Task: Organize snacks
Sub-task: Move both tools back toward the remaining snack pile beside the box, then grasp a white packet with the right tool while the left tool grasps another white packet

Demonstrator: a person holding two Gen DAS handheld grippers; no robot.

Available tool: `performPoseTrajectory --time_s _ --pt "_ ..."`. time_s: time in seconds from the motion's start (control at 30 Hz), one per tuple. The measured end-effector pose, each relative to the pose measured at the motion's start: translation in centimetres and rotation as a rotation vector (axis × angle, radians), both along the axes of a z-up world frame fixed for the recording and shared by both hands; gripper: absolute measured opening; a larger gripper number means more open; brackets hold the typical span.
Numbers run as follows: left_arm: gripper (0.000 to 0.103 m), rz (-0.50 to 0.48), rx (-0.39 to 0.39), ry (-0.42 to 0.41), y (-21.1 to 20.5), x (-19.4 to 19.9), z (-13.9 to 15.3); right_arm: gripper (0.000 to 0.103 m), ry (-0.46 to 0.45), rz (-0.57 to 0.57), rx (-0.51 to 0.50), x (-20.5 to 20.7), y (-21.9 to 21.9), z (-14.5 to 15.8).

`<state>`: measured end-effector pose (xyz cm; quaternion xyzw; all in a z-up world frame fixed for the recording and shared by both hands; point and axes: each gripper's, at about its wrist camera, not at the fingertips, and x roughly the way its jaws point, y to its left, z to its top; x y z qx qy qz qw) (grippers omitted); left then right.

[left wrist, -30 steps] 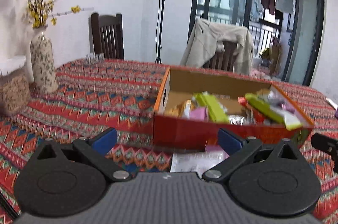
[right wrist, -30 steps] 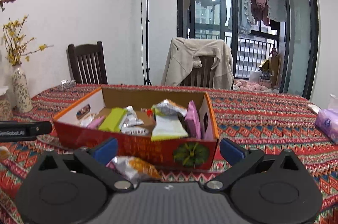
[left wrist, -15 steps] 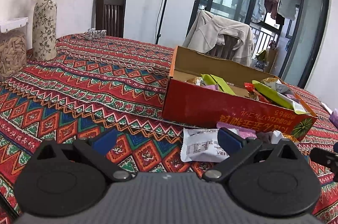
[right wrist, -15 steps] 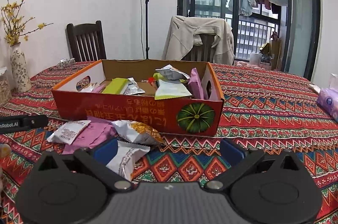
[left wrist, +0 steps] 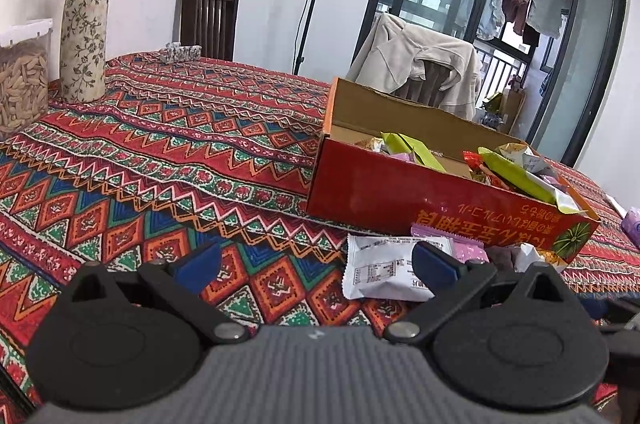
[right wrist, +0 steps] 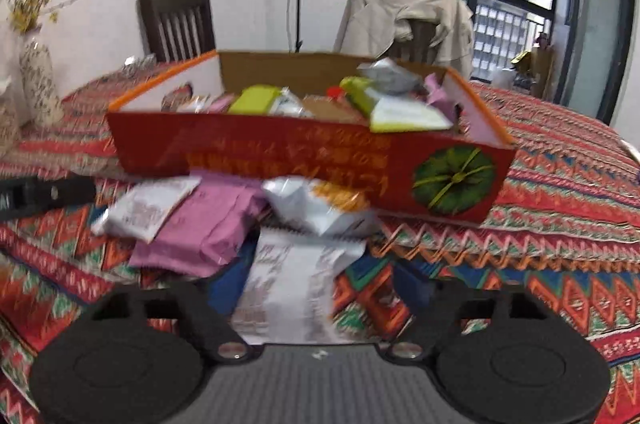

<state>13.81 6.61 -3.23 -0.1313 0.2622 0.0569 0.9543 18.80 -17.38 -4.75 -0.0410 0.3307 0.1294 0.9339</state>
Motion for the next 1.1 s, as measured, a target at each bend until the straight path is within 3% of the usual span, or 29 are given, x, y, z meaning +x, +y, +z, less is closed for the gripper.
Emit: performPoseTrajectory --time_s 0.07,0.1,0.43,0.77,1.1 --pt "0.103 -0.004 -0.001 0.005 0.0 0.1 0.0 0.054 -0.009 0.012 0.023 -0.4 -0.3 0.0" --pt "0.103 -0.004 -0.003 0.005 0.0 0.1 -0.1 0.041 -0.011 0.018 0.029 -0.6 -0.4 0.1" --pt "0.103 -0.001 -0.008 0.017 0.0 0.2 -0.2 0.04 -0.122 -0.037 0.066 -3.1 -4.8 1.5" --pt "0.103 -0.012 0.003 0.031 -0.3 0.5 -0.4 0.04 -0.185 -0.137 0.071 -0.9 -8.6 2.5" --pt "0.103 -0.075 0.012 0.052 -1.8 0.8 0.1 0.04 -0.124 -0.135 0.164 0.2 -9.7 0.7"
